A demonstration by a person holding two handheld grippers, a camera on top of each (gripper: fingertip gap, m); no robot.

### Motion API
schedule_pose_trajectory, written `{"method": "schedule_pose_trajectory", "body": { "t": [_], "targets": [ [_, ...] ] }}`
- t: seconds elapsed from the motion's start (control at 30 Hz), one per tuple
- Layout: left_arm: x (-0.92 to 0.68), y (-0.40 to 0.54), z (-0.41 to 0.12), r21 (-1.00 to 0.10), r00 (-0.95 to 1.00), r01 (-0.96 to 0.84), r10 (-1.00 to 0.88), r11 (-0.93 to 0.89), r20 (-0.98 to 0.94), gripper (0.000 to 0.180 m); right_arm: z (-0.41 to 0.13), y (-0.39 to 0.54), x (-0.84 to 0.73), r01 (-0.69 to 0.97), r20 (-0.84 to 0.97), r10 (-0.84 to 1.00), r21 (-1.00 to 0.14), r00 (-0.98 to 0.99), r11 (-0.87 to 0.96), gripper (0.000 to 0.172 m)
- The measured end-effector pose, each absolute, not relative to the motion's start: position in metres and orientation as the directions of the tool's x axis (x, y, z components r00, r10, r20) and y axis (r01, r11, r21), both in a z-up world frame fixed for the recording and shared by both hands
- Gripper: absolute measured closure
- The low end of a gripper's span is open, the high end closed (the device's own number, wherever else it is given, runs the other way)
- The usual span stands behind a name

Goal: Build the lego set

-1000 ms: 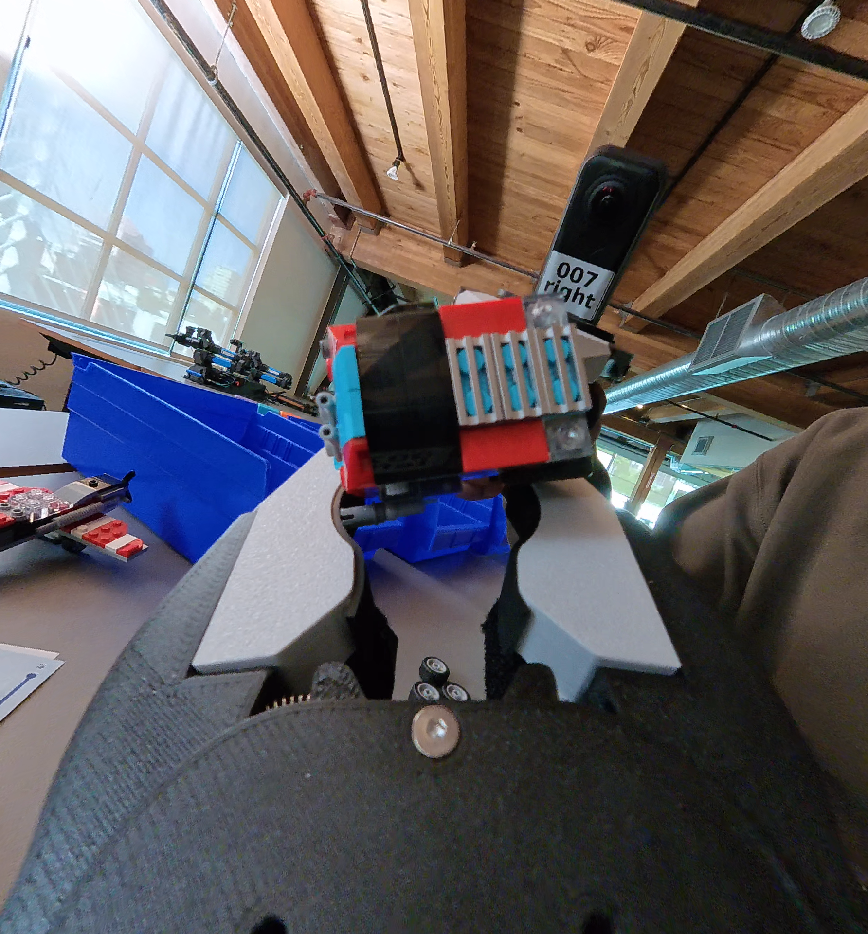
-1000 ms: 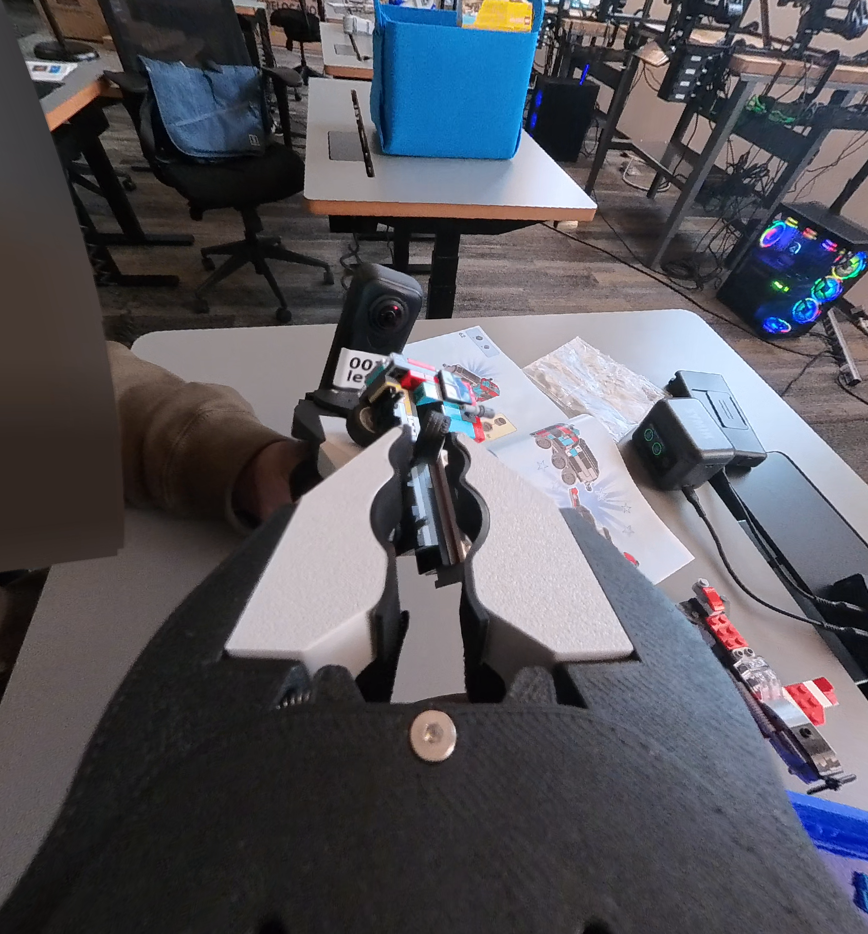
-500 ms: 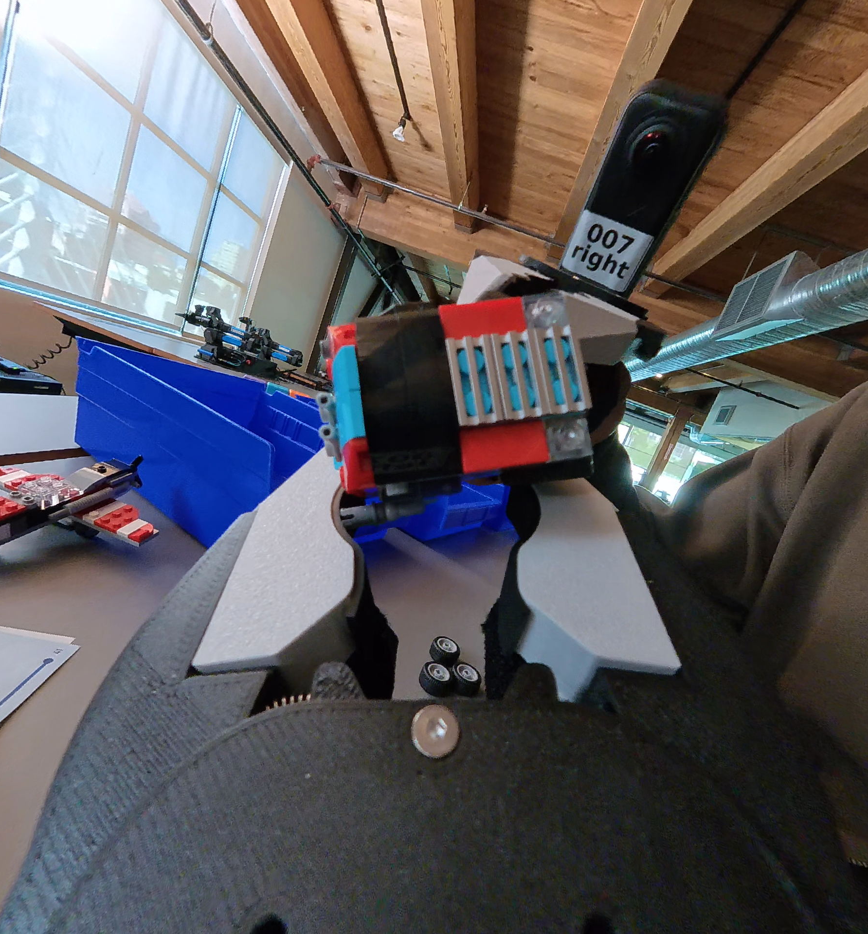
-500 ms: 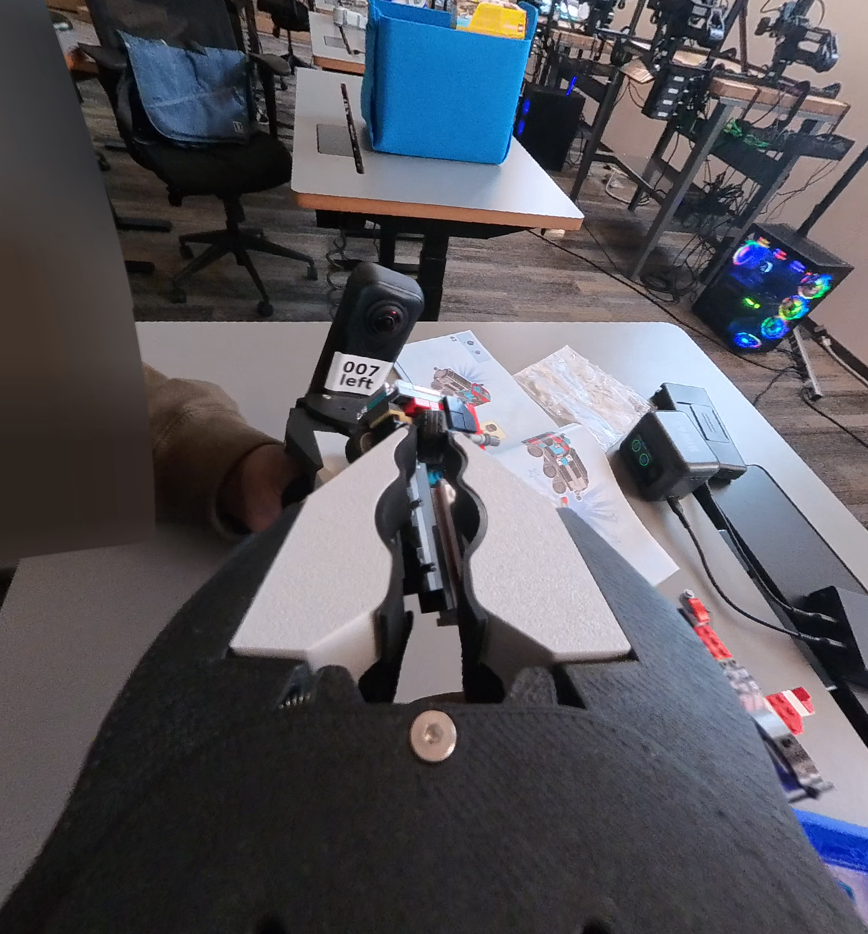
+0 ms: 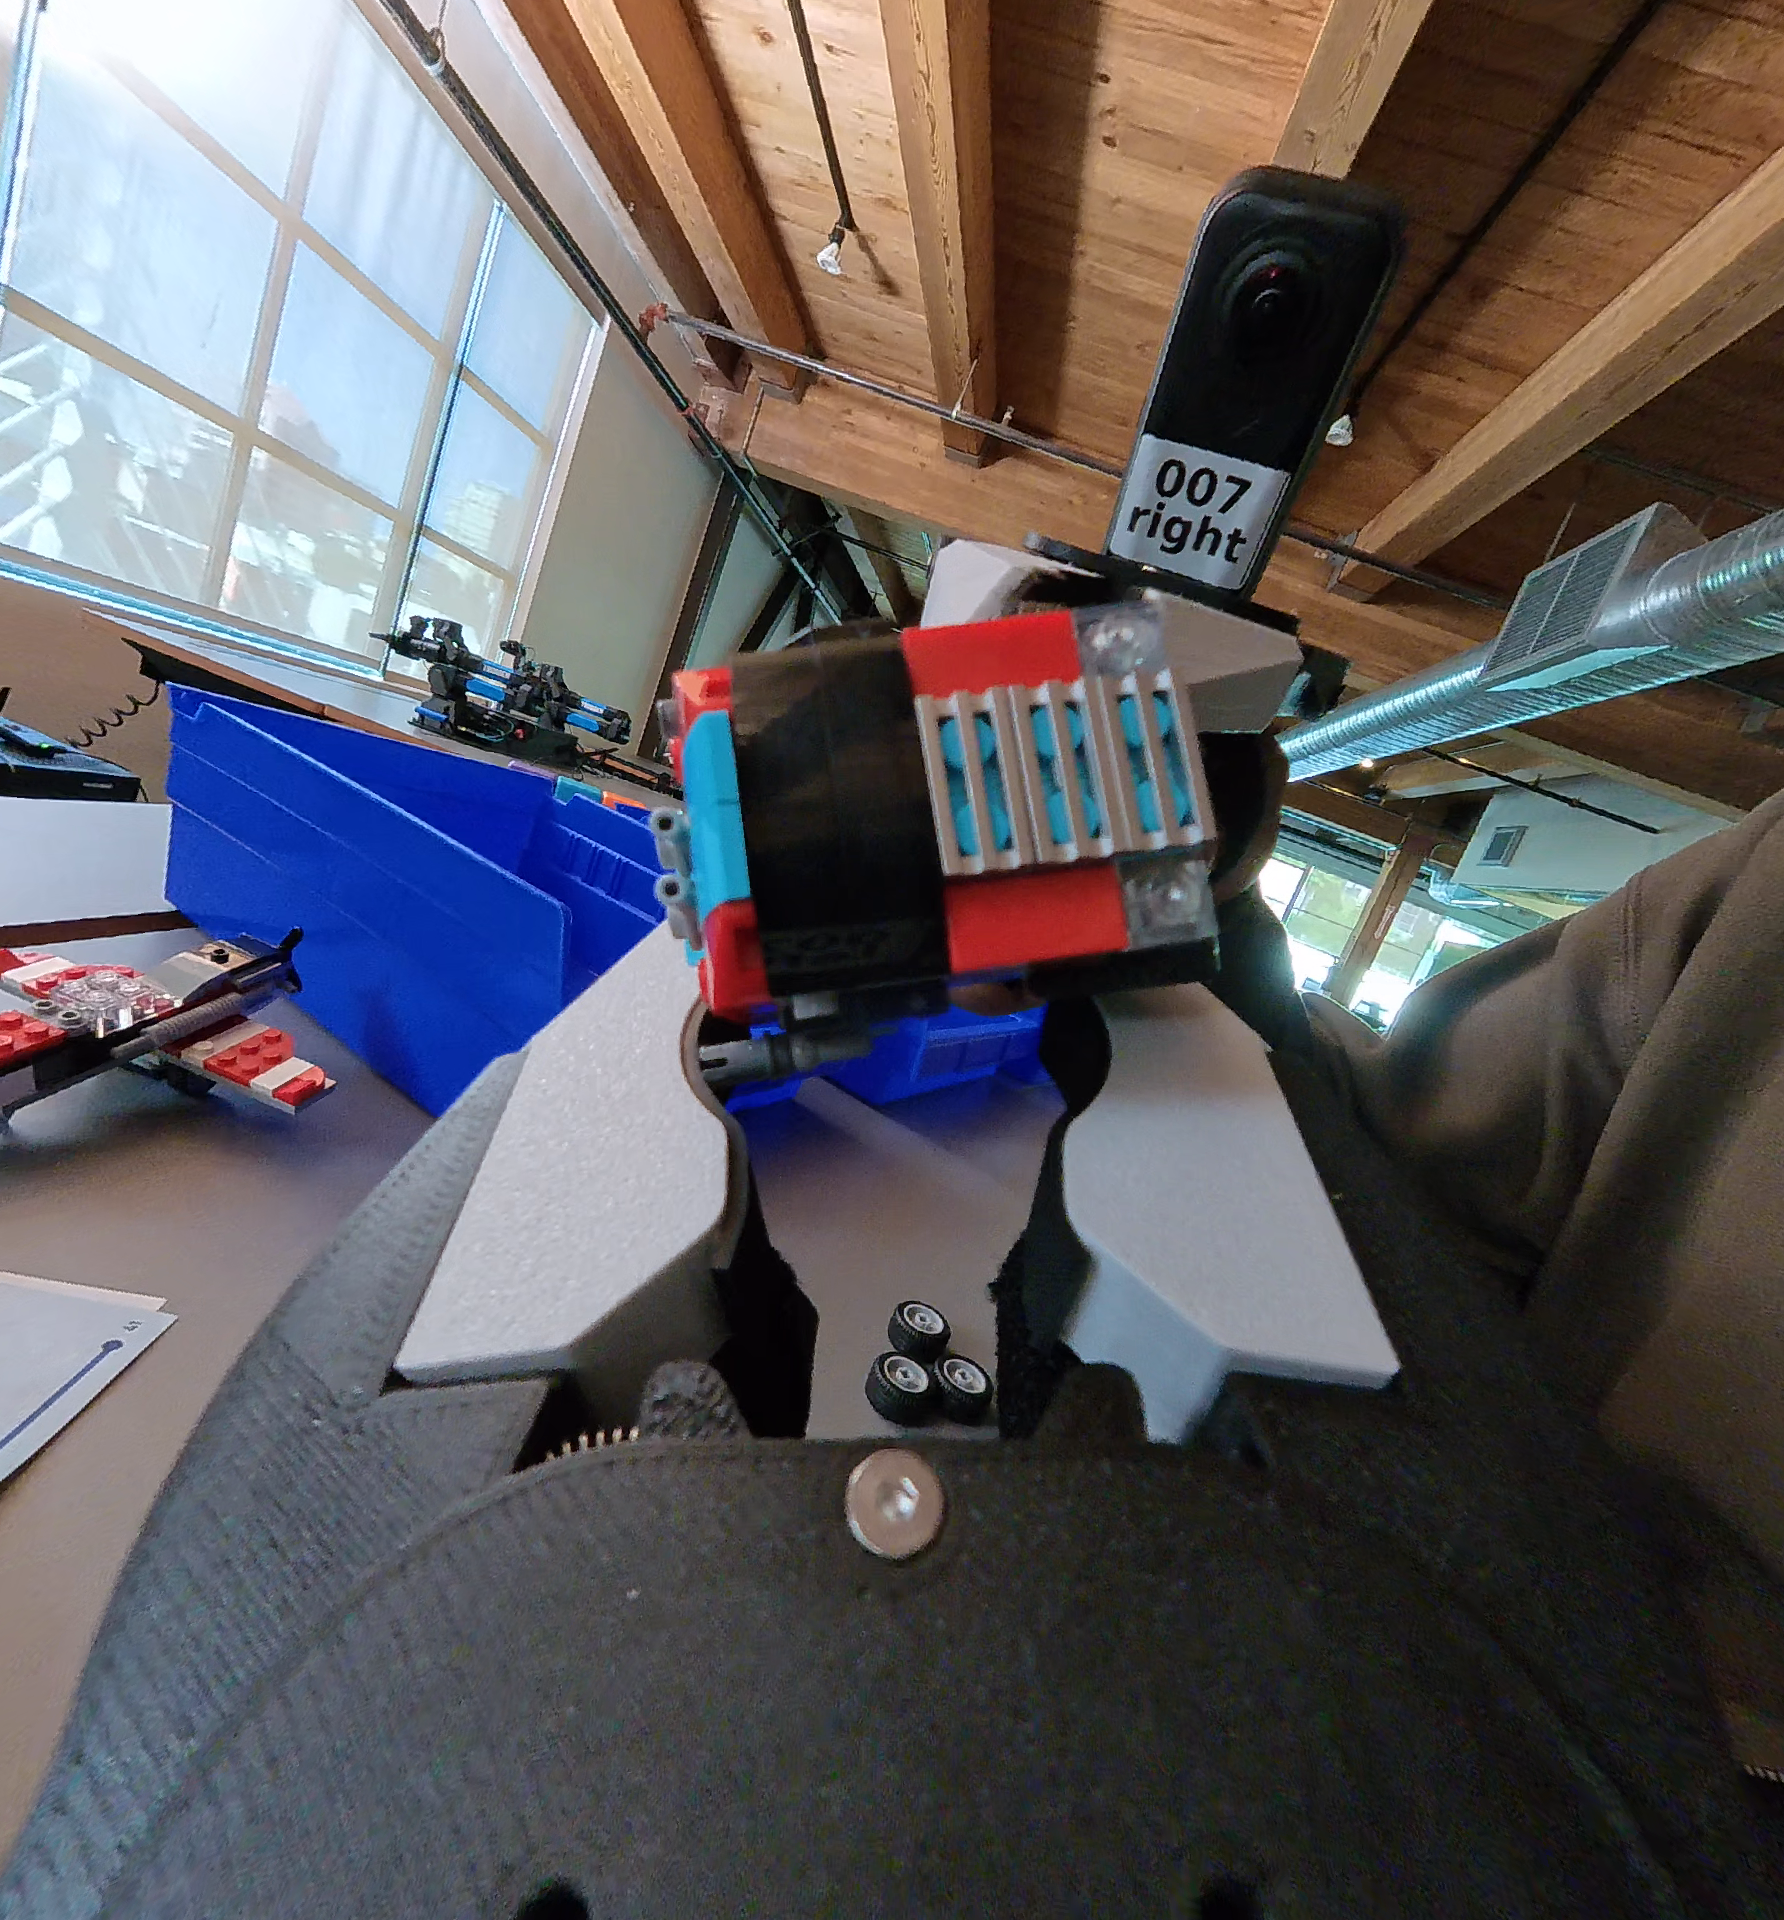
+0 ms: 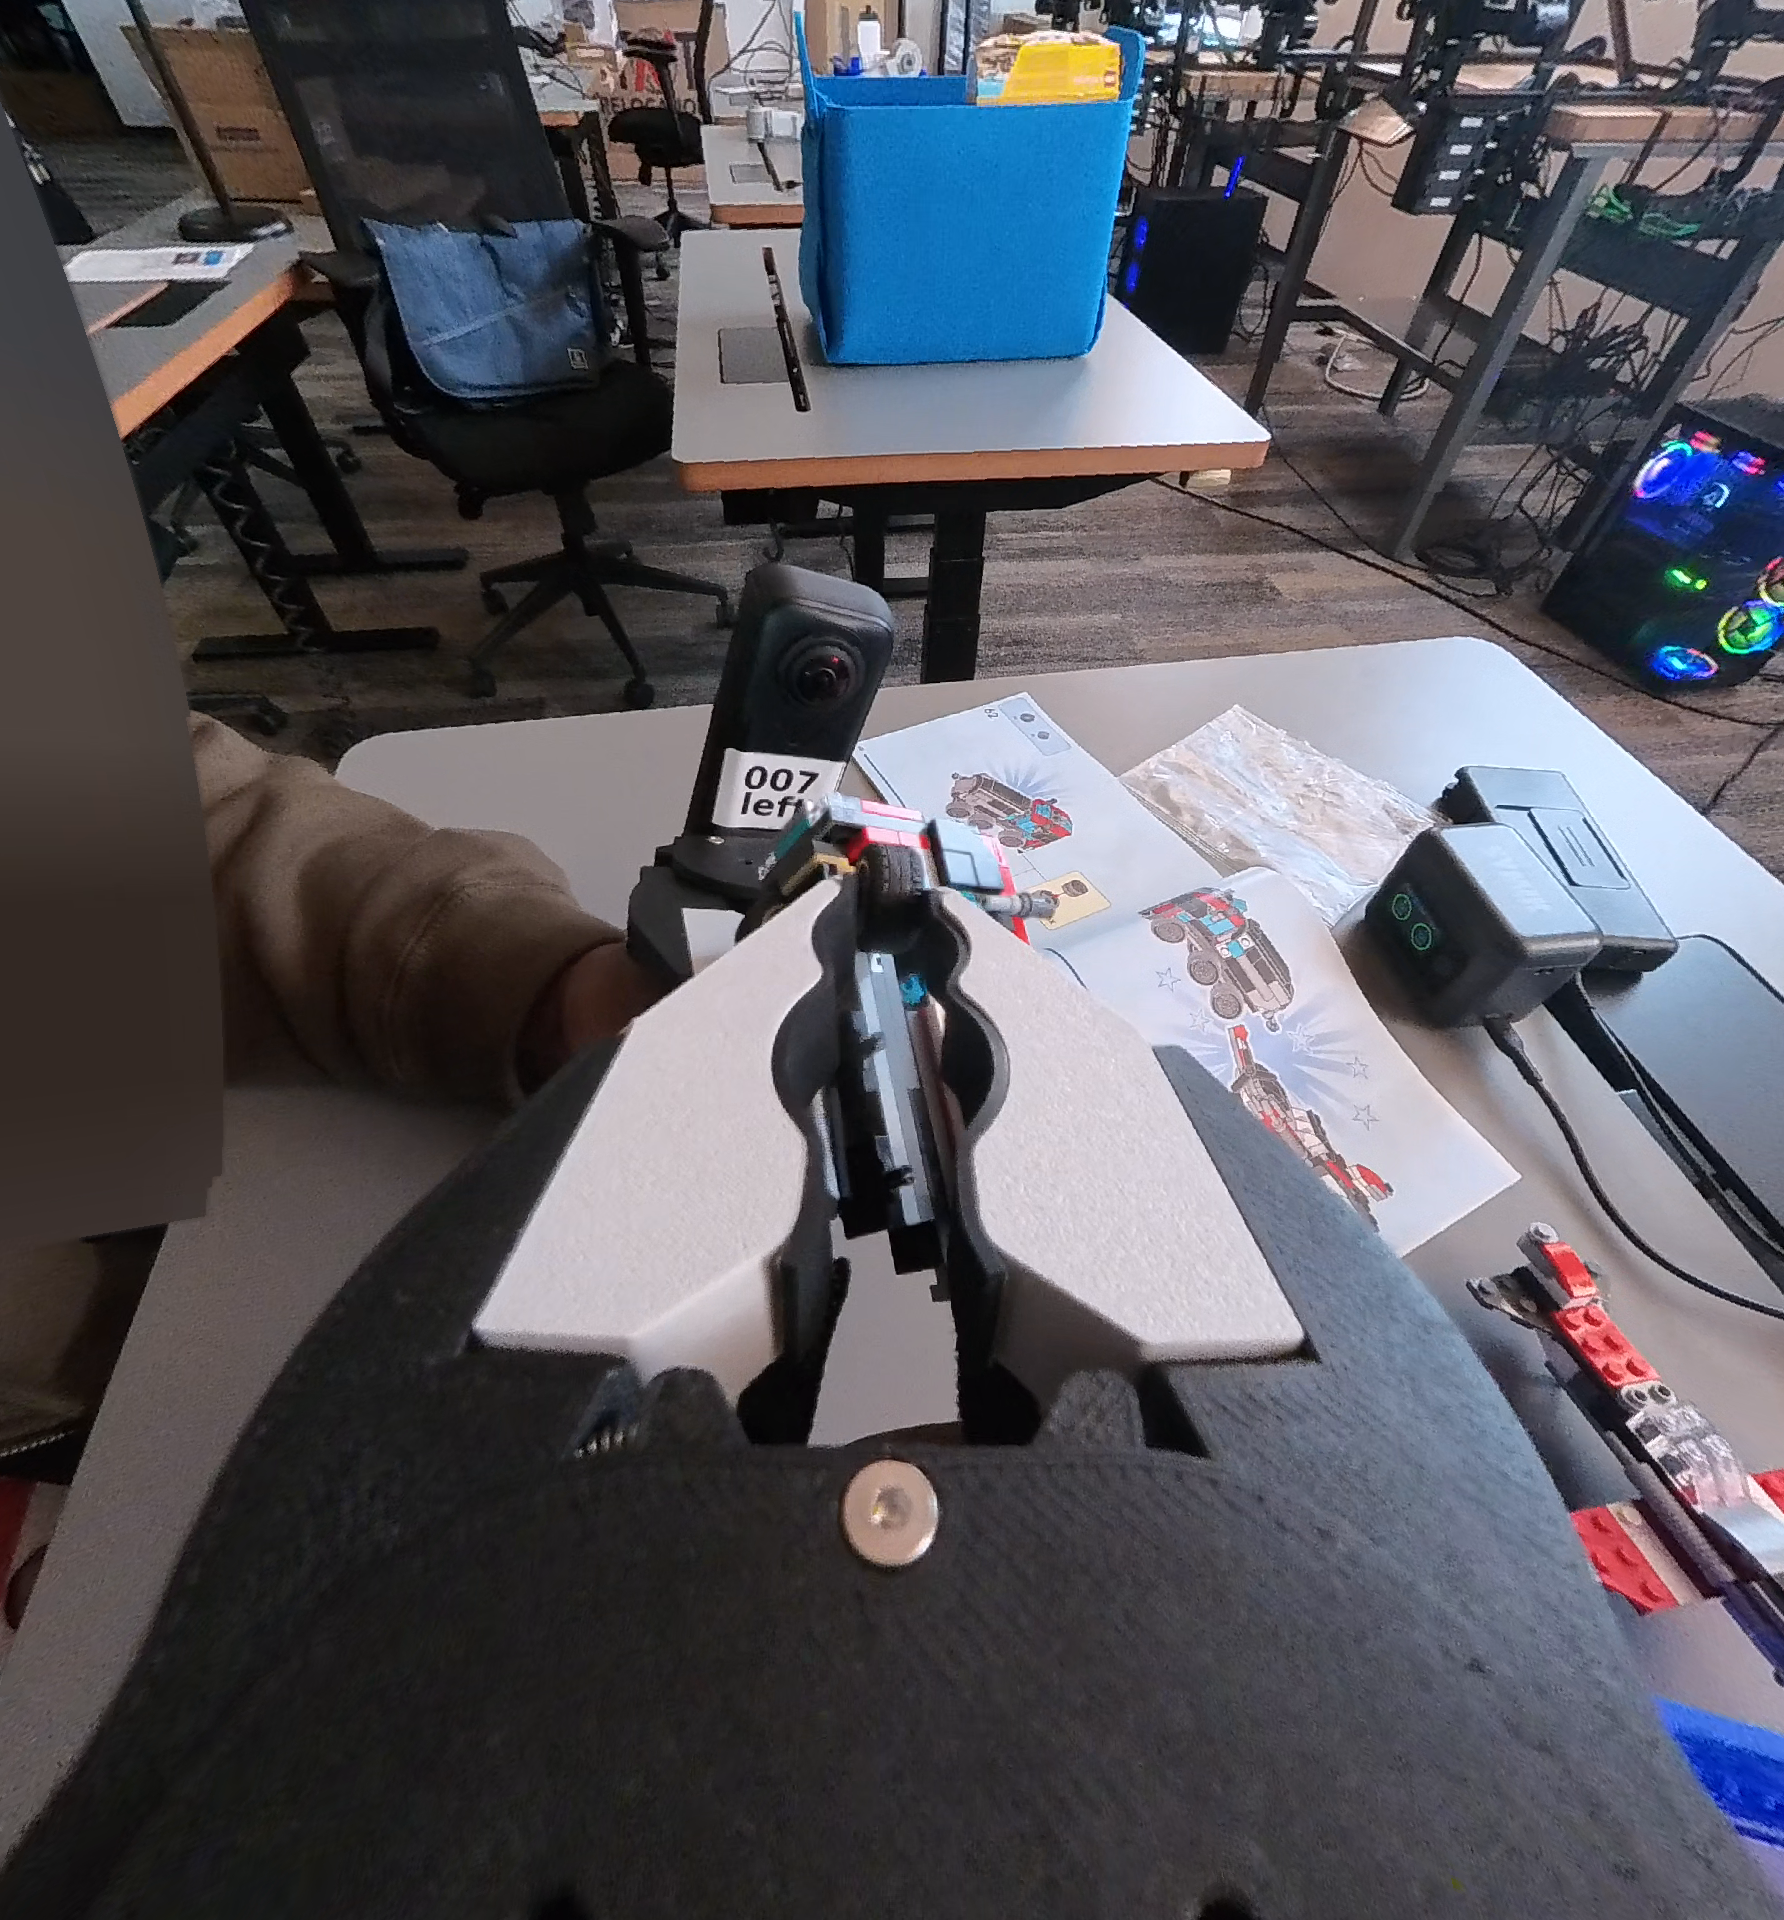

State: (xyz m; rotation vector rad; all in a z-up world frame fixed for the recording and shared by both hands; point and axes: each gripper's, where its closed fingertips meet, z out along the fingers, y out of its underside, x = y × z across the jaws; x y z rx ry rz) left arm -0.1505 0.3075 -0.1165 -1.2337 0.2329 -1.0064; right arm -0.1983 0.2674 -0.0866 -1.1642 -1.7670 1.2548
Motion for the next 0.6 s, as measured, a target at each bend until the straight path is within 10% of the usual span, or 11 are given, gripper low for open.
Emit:
{"method": "schedule_pose_trajectory", "body": {
  "t": [0.6],
  "targets": [
    [-0.1530,0.2997,-0.1067,-0.753,0.409,0.654,-0.806,-0.069,0.429,0.124,-0.0876,0.2698,-0.2004,0.308,0.044,0.944,-0.940,-0.327,0.150,0.153]
  ]
}}
